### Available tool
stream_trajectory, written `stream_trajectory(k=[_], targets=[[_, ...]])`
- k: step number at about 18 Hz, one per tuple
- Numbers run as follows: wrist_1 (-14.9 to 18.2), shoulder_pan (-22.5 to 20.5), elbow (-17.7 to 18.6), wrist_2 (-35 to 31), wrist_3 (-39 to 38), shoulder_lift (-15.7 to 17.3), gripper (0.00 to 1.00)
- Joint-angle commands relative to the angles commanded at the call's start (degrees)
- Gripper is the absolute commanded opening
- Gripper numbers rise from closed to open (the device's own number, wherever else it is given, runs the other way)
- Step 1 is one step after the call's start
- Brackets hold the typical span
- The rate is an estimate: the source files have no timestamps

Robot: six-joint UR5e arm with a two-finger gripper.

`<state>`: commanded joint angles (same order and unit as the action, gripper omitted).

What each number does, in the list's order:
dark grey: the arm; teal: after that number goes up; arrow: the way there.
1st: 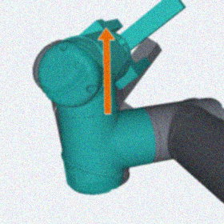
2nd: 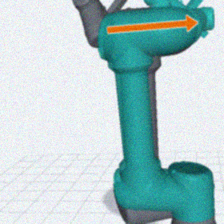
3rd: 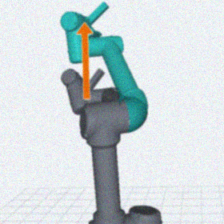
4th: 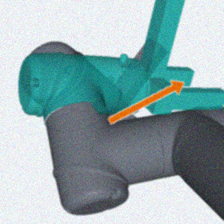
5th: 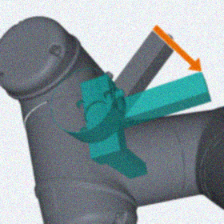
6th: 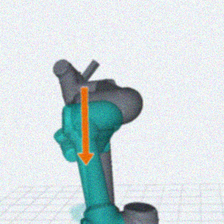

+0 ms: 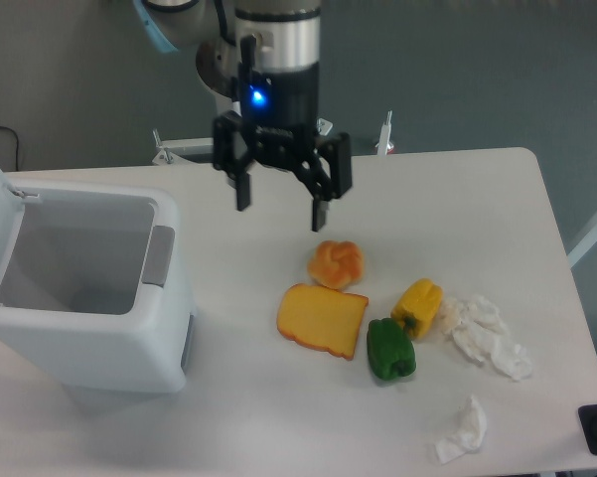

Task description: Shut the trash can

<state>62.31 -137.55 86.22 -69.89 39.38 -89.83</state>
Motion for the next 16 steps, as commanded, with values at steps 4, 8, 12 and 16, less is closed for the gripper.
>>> stream_trajectory(k=[4,8,12,16], targets=[[0.0,1.2,0.0,4.8,-5.5,2.2,1.00],[0.0,5.3,0.0,8.7,-13.3,3.3,1.00],[-0.1,9.7,-0.4,15.9,-15.5,3.6,1.00],[-0.1,9.8,-0.5,27.1,-19.0,5.0,1.00]])
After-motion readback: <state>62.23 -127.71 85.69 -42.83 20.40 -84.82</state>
